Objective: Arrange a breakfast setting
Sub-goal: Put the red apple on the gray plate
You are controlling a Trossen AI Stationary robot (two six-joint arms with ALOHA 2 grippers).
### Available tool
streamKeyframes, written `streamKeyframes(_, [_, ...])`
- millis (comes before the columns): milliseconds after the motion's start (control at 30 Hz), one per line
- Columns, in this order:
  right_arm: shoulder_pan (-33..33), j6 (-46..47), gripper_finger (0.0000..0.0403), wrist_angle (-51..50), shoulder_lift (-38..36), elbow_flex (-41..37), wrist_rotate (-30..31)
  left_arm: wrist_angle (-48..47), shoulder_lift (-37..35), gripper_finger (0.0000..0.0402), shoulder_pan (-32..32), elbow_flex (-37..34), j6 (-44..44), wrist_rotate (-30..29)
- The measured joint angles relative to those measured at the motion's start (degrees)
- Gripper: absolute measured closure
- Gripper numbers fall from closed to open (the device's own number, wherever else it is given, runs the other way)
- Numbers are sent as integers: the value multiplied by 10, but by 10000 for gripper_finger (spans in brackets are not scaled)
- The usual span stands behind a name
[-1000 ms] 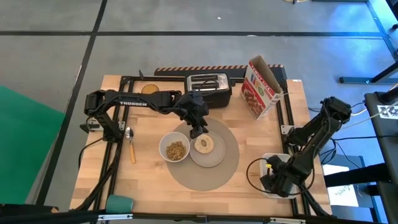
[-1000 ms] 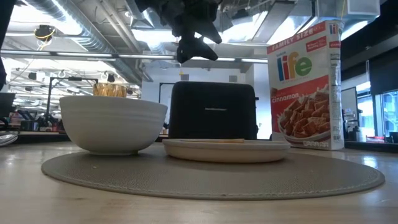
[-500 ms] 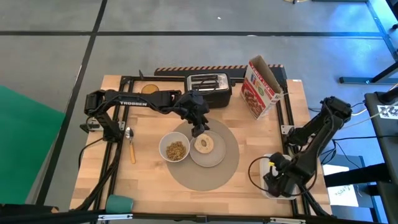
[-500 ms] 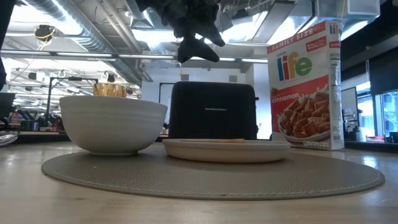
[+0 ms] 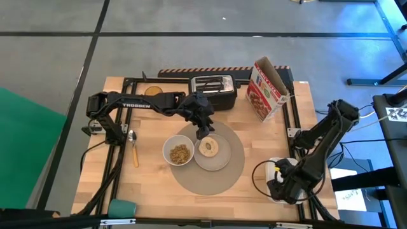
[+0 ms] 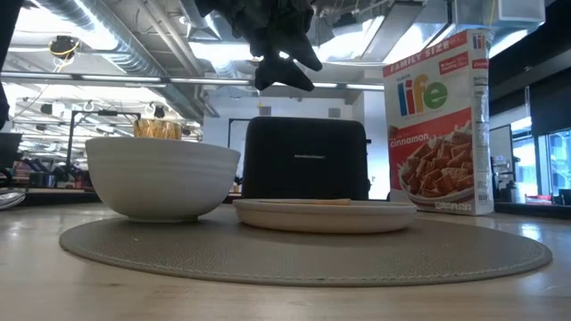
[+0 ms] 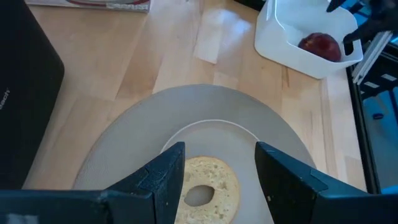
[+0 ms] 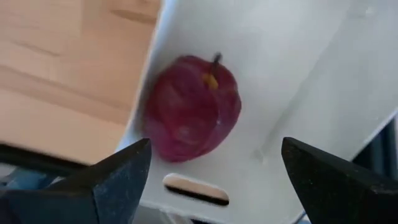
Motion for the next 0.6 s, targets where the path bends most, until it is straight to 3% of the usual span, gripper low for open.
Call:
streamKeyframes(200, [0,6,52,104,10,-46,-5,-2,0,212,0,0,11,1])
streamKeyframes(600, [0,6,52,203,42,-124,5,-3,0,212,0,0,11,1])
